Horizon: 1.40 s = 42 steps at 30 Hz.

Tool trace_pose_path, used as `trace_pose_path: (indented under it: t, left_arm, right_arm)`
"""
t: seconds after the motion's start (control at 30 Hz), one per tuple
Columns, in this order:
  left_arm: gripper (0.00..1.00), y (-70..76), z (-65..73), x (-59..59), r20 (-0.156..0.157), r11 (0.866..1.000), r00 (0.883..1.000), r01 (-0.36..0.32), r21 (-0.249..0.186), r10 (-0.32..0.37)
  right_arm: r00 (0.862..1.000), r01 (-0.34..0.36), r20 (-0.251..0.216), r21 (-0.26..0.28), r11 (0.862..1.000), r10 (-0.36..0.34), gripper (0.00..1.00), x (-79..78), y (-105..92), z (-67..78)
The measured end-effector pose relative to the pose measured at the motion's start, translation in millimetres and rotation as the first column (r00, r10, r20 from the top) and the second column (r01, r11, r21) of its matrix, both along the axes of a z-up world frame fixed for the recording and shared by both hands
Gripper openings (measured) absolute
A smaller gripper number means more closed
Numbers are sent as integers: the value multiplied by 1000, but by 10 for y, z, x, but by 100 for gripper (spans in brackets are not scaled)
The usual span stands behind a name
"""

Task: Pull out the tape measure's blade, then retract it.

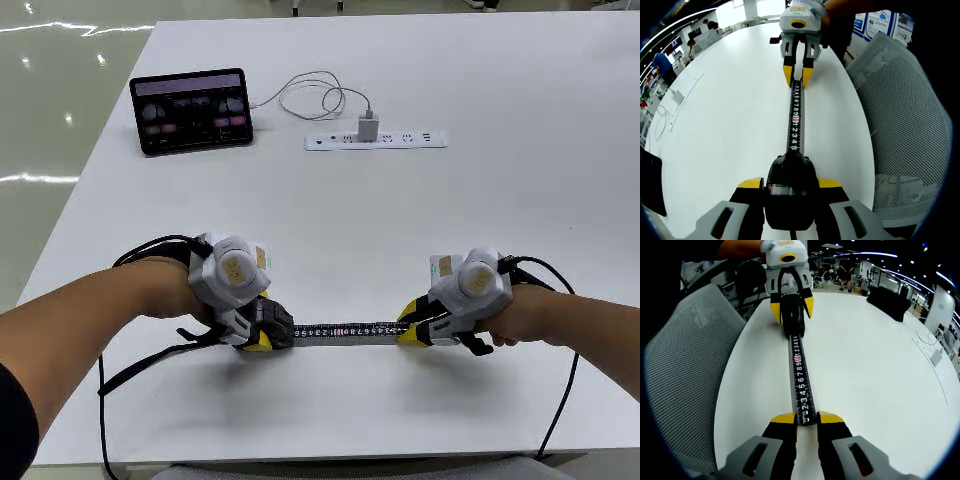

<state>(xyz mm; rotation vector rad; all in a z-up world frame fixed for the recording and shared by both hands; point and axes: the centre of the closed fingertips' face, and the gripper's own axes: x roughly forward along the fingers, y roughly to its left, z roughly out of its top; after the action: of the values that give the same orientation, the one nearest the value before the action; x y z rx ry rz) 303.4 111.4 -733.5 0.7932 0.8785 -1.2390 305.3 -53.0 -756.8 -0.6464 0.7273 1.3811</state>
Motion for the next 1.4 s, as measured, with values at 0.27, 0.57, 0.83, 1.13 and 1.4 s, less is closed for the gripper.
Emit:
trace_pose_path:
  t: [0.27,0.57,0.83,1.13,1.4]
  left_arm:
    - [35,-3,-2,3,1,1000,1000,-1,0,1]
    - [35,-4,-2,1,0,1000,1000,-1,1,1]
    - [35,-2,0,2,1,1000,1000,-6,1,6]
    - [35,0,-1,1,-1,1000,1000,-7,-1,7]
    - [35,-1,1,-1,-2,1000,1000,-8,-1,8]
  right_arm:
    - [1000,7,-2,-2,1000,-7,10,5,-76,-1]
    - [1000,11,-3,-1,1000,-11,10,8,-134,3]
    - [1000,21,-2,-9,1000,-21,10,32,-216,-2]
    - [1000,20,-4,-12,1000,-20,10,20,-278,18]
    - [1000,23,-9,-16,1000,-23,10,23,-313,3]
